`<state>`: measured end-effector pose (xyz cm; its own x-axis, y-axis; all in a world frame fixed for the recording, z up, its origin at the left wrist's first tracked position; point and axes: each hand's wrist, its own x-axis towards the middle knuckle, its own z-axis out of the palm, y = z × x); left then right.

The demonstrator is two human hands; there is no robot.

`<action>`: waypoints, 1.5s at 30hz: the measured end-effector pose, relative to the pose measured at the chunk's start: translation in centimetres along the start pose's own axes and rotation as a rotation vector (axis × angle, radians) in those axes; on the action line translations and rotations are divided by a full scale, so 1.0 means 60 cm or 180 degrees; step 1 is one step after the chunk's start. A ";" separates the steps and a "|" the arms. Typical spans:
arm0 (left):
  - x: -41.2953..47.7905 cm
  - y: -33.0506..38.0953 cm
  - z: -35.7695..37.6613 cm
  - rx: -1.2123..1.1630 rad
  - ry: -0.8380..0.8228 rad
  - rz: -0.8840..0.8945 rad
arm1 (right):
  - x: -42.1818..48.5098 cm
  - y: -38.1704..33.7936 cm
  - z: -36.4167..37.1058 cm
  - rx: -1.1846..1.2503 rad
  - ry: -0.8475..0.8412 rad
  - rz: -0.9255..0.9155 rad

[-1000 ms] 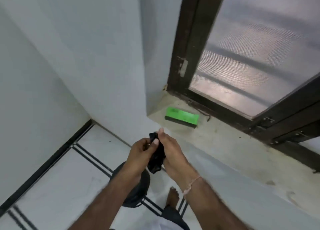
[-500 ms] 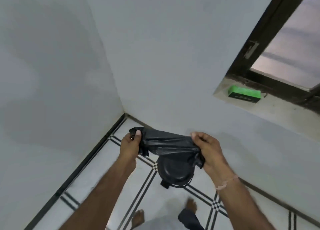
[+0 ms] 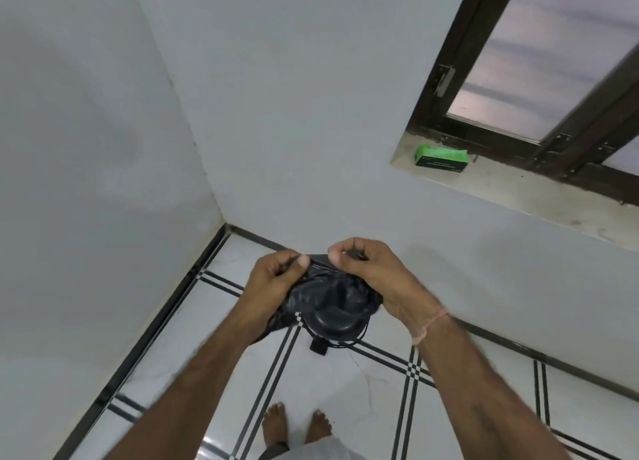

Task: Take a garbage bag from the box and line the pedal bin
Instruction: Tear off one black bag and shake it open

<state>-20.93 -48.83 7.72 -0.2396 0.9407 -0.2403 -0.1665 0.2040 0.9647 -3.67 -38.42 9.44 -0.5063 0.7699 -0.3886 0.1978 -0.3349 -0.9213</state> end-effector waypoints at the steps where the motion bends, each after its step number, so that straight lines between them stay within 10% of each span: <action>1: -0.003 -0.004 -0.009 -0.0027 0.0105 0.0063 | -0.010 0.007 -0.011 -0.0101 -0.0131 0.0189; 10: -0.049 -0.033 -0.058 0.0698 0.0247 0.0045 | -0.051 0.056 0.015 0.0715 0.0636 0.0346; 15: -0.046 -0.018 -0.038 0.0247 -0.0528 -0.0312 | -0.055 0.040 0.077 0.0499 0.0510 0.0047; 35: -0.022 -0.008 -0.112 -0.0655 0.0022 -0.0631 | -0.087 0.036 0.182 0.0841 0.0527 0.0299; 40: -0.045 -0.035 -0.119 0.1101 0.1229 0.0396 | -0.088 0.038 0.202 0.0778 0.0697 0.0342; 45: -0.083 -0.018 -0.103 -0.0193 -0.0270 0.0303 | -0.080 0.028 0.233 0.1028 0.0738 0.0445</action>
<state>-25.45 -55.40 7.24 -0.1758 0.9750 -0.1356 -0.2050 0.0985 0.9738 -12.65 -50.25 9.98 -0.2837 0.7944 -0.5371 -0.0407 -0.5696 -0.8209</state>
